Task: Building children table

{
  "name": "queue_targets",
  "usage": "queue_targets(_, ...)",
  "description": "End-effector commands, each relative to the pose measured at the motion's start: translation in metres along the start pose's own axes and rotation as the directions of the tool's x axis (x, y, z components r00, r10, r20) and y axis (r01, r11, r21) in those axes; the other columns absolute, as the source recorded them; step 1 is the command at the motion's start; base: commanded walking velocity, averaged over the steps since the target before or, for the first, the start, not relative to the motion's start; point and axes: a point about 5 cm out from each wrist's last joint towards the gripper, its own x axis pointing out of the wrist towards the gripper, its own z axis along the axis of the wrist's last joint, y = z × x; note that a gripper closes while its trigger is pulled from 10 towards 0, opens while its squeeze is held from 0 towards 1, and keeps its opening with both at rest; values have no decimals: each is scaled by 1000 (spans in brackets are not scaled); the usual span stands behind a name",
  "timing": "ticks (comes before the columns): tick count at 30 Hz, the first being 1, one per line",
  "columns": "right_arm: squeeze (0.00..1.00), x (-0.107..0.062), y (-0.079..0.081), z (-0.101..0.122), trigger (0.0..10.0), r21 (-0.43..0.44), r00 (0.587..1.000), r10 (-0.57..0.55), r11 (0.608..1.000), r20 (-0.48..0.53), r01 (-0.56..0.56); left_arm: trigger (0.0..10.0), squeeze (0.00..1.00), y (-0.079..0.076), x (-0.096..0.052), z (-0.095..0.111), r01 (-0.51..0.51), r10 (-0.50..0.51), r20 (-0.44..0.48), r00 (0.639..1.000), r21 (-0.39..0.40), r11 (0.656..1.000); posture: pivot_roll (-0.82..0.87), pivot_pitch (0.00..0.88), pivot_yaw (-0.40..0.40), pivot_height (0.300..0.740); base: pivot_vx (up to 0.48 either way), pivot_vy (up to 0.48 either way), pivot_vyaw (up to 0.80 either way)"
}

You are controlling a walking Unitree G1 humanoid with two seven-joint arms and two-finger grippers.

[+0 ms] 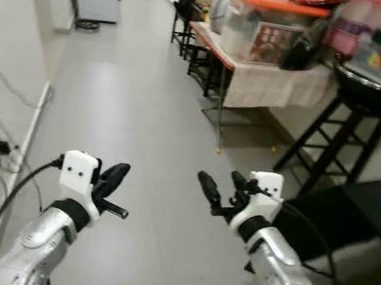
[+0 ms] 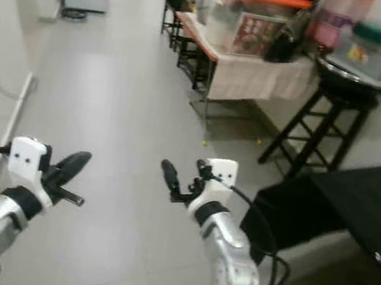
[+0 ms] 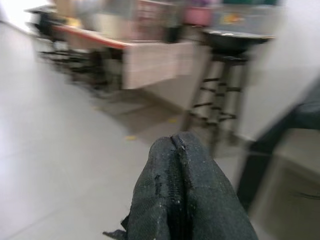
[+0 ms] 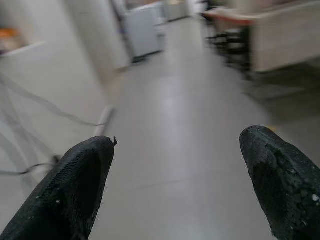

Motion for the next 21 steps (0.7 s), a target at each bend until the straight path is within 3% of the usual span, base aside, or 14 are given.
queue_targets(1, 0, -1, 0, -3, 10000, 8, 1000, -6, 1000, -9, 6, 10000, 0, -1, -1, -1, 6, -6, -6, 1000, -6, 1000, -59, 0, -55, 740, 0, 0, -800)
queue_targets(21, 0, -2, 0, -4, 10000, 12, 1000, -4, 1000, -14, 4, 10000, 0, -2, -3, -1, 23, -23, 3, 1000, -32, 999, -58, 0, -64, 740, 0, 0, -800)
